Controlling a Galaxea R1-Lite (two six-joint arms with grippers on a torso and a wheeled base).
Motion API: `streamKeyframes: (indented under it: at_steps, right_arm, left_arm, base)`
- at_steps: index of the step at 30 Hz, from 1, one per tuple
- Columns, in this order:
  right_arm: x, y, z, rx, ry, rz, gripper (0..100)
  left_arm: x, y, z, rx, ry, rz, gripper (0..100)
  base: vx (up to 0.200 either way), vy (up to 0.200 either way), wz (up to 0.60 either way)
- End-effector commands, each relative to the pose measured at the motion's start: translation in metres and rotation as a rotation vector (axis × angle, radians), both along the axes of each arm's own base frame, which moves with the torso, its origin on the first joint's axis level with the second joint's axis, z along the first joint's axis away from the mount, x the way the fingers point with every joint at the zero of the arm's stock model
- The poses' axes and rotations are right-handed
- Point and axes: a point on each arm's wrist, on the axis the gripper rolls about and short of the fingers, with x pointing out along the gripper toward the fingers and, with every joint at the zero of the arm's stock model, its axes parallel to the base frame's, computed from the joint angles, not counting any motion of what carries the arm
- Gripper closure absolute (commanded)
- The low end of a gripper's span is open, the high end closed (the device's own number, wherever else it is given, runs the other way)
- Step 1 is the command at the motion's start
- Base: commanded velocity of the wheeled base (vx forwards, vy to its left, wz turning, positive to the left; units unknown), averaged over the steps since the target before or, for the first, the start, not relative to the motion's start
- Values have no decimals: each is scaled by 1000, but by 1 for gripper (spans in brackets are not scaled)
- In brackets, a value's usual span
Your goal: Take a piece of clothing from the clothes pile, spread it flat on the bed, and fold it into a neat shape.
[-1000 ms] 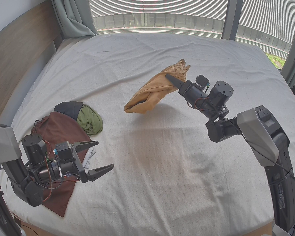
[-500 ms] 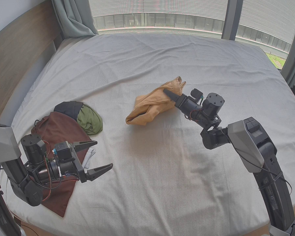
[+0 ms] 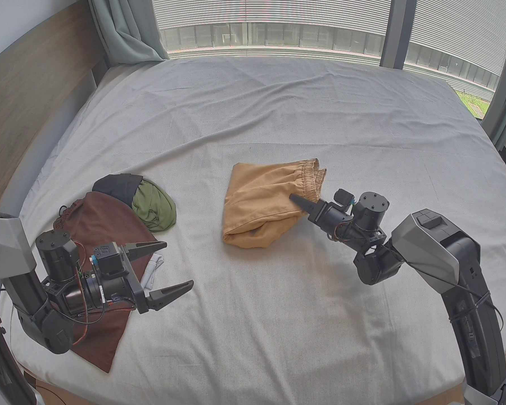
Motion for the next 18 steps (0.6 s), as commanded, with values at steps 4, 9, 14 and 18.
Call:
streamKeyframes:
  at_steps: [4,9,14,18]
  right_arm:
    - [-15,-8,-6,-38,9,-13,100]
    - [-16,-6,-7,-35,6,-32,100]
    - [-17,-9,-13,-40,18,-42,0]
    - [-29,-12,-24,-64,53,-39,0]
  left_arm:
    - [0,1,2,-1,-8,1,0]
    - [1,1,2,-2,-12,4,0]
    - [1,1,4,-3,-17,3,0]
    - [1,0,4,-3,-18,1,0]
  base:
    - [0,0,0]
    - [0,0,0]
    - [0,0,0]
    - [0,0,0]
